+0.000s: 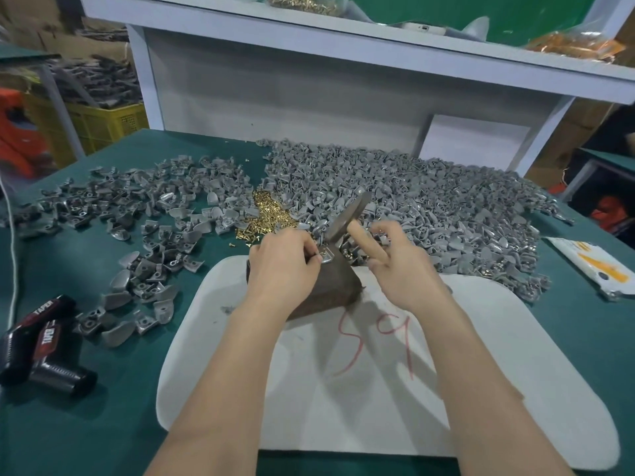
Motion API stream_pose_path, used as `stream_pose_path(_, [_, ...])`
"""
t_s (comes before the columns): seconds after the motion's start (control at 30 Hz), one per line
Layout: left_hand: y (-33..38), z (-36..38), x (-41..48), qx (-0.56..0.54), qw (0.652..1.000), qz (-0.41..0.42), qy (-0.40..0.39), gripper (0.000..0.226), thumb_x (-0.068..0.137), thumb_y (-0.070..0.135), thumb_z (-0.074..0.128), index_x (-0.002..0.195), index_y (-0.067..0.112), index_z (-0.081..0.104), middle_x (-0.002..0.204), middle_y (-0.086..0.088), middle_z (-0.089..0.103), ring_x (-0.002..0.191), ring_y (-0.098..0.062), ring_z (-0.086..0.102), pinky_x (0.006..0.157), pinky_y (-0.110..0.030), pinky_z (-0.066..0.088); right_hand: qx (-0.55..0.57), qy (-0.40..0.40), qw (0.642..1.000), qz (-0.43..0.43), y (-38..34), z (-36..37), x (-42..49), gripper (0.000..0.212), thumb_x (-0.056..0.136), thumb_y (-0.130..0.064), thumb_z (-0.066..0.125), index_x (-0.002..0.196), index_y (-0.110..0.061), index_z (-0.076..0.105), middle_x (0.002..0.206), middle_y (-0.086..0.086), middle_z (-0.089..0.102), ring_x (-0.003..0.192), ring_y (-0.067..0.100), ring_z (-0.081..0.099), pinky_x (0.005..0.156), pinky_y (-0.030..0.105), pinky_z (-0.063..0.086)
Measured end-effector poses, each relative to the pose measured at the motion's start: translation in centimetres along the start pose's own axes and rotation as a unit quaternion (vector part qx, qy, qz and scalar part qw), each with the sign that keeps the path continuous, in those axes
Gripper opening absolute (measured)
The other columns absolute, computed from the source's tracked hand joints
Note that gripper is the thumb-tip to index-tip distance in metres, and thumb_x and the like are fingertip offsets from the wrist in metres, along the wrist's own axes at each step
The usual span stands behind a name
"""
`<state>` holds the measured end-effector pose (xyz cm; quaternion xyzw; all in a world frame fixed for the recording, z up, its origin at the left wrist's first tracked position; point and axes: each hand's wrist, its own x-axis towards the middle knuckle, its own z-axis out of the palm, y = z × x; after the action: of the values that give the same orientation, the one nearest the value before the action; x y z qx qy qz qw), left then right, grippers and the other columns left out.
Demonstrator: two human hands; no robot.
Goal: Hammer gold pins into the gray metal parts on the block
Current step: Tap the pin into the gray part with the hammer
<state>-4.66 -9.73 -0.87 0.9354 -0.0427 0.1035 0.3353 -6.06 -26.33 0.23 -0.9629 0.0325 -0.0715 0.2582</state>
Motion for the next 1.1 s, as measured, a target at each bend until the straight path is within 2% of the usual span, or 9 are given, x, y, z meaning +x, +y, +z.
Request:
stream_pose_path(0.07, [0.0,0.0,-0.1,-0.004,1.000,0.002,-0.001,0.006,0.087,0.027,0.063,0.081,0.028,0.061,0.098,0.004,0.066,0.103,-0.022,0.058,0.094,-0.043,0.043,0.026,0.023,0.999,-0.039,-0.8,0.3,-0.2,0.040,0.091,-0.008,0.047,0.118,-0.037,0.053,0.112,-0.002,0.064,0.103,0.023,0.059,0.087,0.034,0.047])
stream_pose_path(0.13, [0.1,0.0,-0.1,-0.001,1.000,0.005,0.000,0.007,0.087,0.027,0.063,0.081,0.028,0.061,0.098,0.004,0.066,0.102,-0.023,0.058,0.093,-0.042,0.043,0.014,0.049,0.997,-0.054,-1.7,0.7,-0.2,0.030,0.092,-0.013,0.049,0.103,-0.036,0.066,0.106,0.003,0.062,0.092,0.024,0.058,0.078,0.031,0.045])
stream_pose_path(0.2, [0.2,0.0,-0.1,0.004,1.000,0.007,0.001,0.005,0.087,0.028,0.063,0.082,0.027,0.063,0.097,0.003,0.066,0.101,-0.024,0.057,0.092,-0.042,0.044,0.016,0.059,0.996,-0.063,-2.6,0.9,0.0,0.014,0.089,-0.027,0.058,0.094,-0.033,0.070,0.100,0.005,0.058,0.086,0.023,0.056,0.076,0.032,0.045])
stream_pose_path(0.3, [0.1,0.0,0.0,0.005,1.000,0.012,-0.004,0.005,0.087,0.027,0.062,0.086,0.025,0.065,0.097,0.001,0.066,0.101,-0.027,0.057,0.090,-0.043,0.044,-0.001,0.052,0.997,-0.065,-4.0,1.2,0.3,0.014,0.084,-0.038,0.066,0.095,-0.031,0.071,0.100,0.003,0.053,0.087,0.022,0.056,0.076,0.031,0.044])
stream_pose_path(0.43, [0.1,-0.1,-0.1,0.006,1.000,0.019,-0.001,0.010,0.088,0.028,0.060,0.086,0.021,0.067,0.095,-0.002,0.066,0.098,-0.029,0.057,0.087,-0.043,0.045,-0.036,0.051,0.997,-0.050,-5.1,1.8,0.4,0.014,0.088,-0.035,0.061,0.096,-0.030,0.071,0.106,0.007,0.056,0.092,0.031,0.059,0.075,0.035,0.046])
stream_pose_path(0.63, [0.0,0.0,-0.1,0.006,1.000,0.018,0.004,0.010,0.087,0.028,0.060,0.087,0.021,0.068,0.096,-0.001,0.066,0.099,-0.028,0.057,0.087,-0.042,0.045,-0.043,0.044,0.997,-0.048,-4.9,2.1,0.4,0.015,0.090,-0.033,0.057,0.094,-0.030,0.071,0.096,0.005,0.050,0.091,0.030,0.058,0.070,0.030,0.039])
stream_pose_path(0.8, [0.0,0.1,-0.1,0.001,1.000,0.011,0.001,0.010,0.087,0.028,0.060,0.088,0.023,0.068,0.096,-0.001,0.067,0.099,-0.028,0.058,0.088,-0.041,0.045,-0.045,0.061,0.996,-0.051,-4.8,2.4,0.3,0.022,0.090,-0.033,0.057,0.110,-0.034,0.066,0.099,0.005,0.052,0.089,0.030,0.059,0.072,0.033,0.042])
stream_pose_path(0.93, [0.1,0.1,0.0,0.000,1.000,0.009,0.002,0.010,0.087,0.028,0.060,0.086,0.024,0.068,0.096,0.001,0.067,0.099,-0.026,0.059,0.089,-0.042,0.046,-0.032,0.058,0.997,-0.034,-4.7,2.6,0.4,0.014,0.090,-0.032,0.057,0.095,-0.029,0.069,0.103,0.006,0.059,0.089,0.029,0.060,0.069,0.031,0.042])
stream_pose_path(1.1, [0.1,0.1,-0.1,0.008,1.000,0.014,0.007,0.007,0.087,0.026,0.061,0.086,0.024,0.067,0.097,0.001,0.067,0.100,-0.026,0.058,0.089,-0.042,0.044,-0.002,0.044,0.999,-0.015,-4.6,2.4,0.6,0.012,0.088,-0.028,0.059,0.087,-0.027,0.071,0.100,0.005,0.063,0.093,0.027,0.059,0.074,0.033,0.048])
